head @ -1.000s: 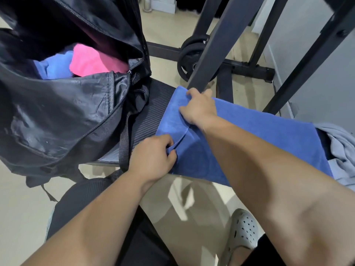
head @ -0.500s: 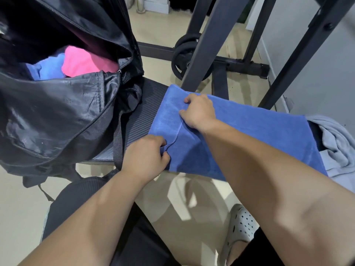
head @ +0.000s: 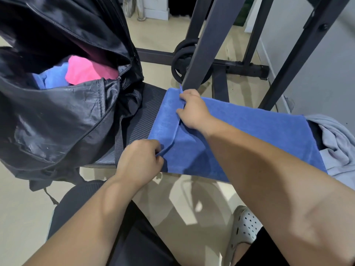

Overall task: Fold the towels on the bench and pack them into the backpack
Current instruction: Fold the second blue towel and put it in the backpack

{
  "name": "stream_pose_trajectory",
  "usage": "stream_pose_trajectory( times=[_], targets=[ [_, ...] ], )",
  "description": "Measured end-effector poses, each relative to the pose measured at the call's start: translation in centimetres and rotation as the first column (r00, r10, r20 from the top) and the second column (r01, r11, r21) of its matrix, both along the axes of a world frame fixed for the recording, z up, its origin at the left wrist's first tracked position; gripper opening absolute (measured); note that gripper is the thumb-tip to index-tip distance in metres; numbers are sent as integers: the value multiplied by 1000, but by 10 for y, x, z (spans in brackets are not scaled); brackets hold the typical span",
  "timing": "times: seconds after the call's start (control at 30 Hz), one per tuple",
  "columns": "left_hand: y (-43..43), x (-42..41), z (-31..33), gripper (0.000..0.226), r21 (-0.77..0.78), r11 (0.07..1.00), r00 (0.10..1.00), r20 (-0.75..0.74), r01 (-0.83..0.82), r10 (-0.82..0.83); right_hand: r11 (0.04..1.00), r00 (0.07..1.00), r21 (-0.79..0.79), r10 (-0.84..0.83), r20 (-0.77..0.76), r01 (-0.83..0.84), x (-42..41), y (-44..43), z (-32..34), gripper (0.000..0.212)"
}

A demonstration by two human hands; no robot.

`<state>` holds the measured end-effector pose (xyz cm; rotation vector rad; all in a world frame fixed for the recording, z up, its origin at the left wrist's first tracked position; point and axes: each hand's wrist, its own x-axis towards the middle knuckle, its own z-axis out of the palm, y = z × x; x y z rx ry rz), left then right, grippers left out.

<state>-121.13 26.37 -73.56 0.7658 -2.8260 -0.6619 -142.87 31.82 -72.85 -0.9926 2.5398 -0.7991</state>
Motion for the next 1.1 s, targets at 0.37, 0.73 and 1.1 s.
stream_pose_trajectory(
  times=[0.37, 0.73, 1.1],
  targets=[
    [58, -47, 64, 16, 293, 956, 975, -214, 8, 57, 933, 960, -297, -133, 247, 205, -34, 40, 53, 46],
    [167, -123, 31, 15, 425, 895, 990, -94, 138, -108, 835, 816, -280, -295, 497, 473, -78, 162, 45, 43],
    [196, -128, 16, 1, 275, 950, 989, -48, 145, -137, 847, 800, -301, -216, 560, 439, -86, 195, 2, 66]
  ],
)
